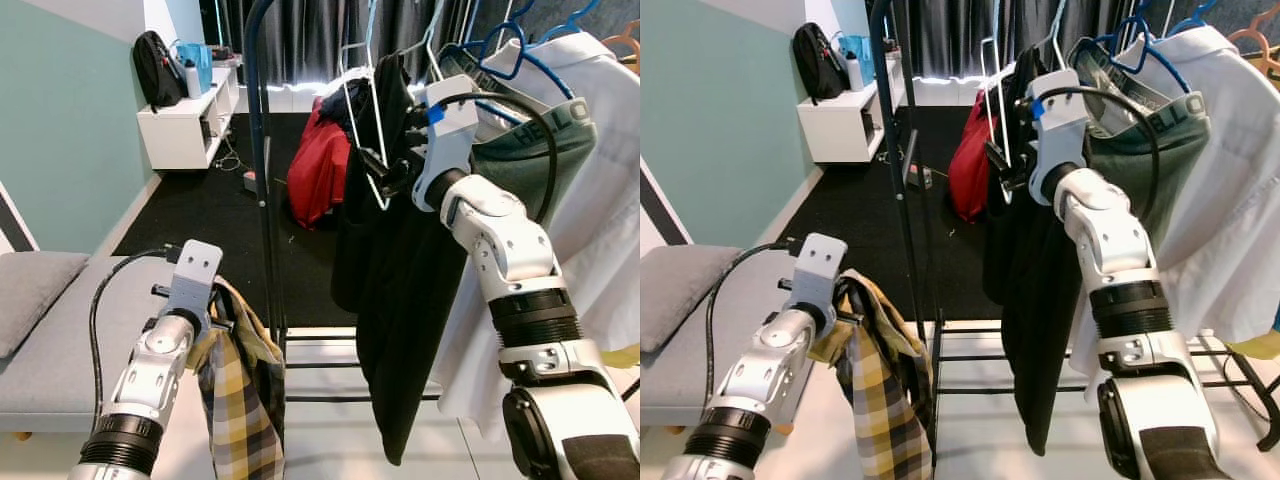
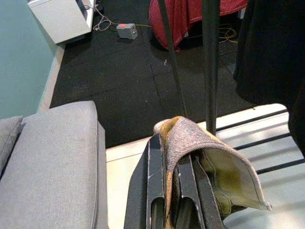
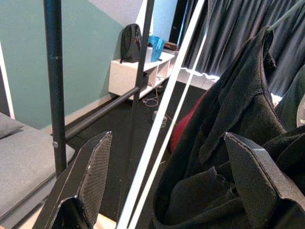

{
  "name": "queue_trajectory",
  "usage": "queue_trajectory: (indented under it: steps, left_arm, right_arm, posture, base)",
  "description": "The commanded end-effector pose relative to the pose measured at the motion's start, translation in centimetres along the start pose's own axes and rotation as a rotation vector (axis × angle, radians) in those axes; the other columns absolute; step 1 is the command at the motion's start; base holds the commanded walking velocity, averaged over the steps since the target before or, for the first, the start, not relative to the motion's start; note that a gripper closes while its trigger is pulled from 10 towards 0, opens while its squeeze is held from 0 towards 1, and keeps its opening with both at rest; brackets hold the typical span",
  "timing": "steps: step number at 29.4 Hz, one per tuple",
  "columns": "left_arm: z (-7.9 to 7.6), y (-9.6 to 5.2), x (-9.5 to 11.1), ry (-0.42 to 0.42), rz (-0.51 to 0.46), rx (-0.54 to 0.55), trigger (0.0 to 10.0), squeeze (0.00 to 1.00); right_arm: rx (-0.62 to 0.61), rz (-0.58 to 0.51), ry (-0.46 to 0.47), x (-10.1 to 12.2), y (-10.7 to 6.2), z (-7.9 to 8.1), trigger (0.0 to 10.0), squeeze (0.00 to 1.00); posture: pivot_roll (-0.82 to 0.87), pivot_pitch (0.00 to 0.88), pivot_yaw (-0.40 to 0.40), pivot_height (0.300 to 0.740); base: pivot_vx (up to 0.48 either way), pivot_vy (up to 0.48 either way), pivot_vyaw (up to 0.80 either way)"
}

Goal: Hang hanger

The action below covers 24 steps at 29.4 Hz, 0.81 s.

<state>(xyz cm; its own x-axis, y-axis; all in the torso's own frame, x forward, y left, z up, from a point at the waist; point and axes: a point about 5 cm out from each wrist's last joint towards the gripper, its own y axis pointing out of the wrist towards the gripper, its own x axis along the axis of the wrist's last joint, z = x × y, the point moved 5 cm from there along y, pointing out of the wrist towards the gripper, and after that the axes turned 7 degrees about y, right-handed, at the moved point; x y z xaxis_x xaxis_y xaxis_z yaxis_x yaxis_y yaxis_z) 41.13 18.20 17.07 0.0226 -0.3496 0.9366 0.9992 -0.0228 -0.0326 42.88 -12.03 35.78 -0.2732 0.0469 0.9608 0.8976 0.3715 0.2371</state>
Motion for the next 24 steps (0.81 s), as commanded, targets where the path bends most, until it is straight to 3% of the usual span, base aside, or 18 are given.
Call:
queue_trajectory:
  steps: [1, 11, 12, 15, 16, 24]
  left_arm:
    - [0.7, 0.2, 1.4, -0.002, -0.048, 0.015, 10.0, 0.00]
    - [0.8, 0.2, 1.5, 0.004, -0.052, 0.019, 10.0, 0.00]
    - [0.8, 0.2, 1.5, 0.005, -0.052, 0.020, 10.0, 0.00]
    - [0.8, 0.2, 1.5, 0.006, -0.052, 0.020, 10.0, 0.00]
    - [0.7, 0.1, 1.5, 0.008, -0.053, 0.019, 10.0, 0.00]
    - [0.6, 0.1, 1.6, 0.011, -0.054, 0.015, 10.0, 0.00]
  right_arm:
    - [0.007, 0.008, -0.001, -0.6, 0.0, 0.1, 10.0, 0.00]
    - [0.018, -0.024, 0.009, 0.2, 0.2, 0.4, 9.8, 0.00]
    - [0.018, -0.032, 0.011, 0.4, 0.3, 0.4, 3.7, 0.00]
    - [0.017, -0.038, 0.011, 0.4, 0.3, 0.5, 3.7, 0.00]
    - [0.017, -0.049, 0.019, 0.7, 0.4, 0.5, 0.0, 0.00]
    - [0.019, -0.056, 0.026, 0.9, 0.3, 0.5, 0.0, 0.00]
  posture:
    - [-0.01, 0.090, 0.005, 0.740]
    - [-0.01, 0.091, 0.001, 0.740]
    - [-0.01, 0.091, 0.001, 0.740]
    - [-0.01, 0.091, 0.001, 0.740]
    - [-0.01, 0.091, 0.001, 0.740]
    - [-0.01, 0.090, 0.002, 0.740]
  base:
    - [0.000, 0.000, 0.00]
    - [0.000, 0.000, 0.00]
    - [0.000, 0.000, 0.00]
    - [0.000, 0.000, 0.00]
    - [0.000, 0.000, 0.00]
    - [0.000, 0.000, 0.00]
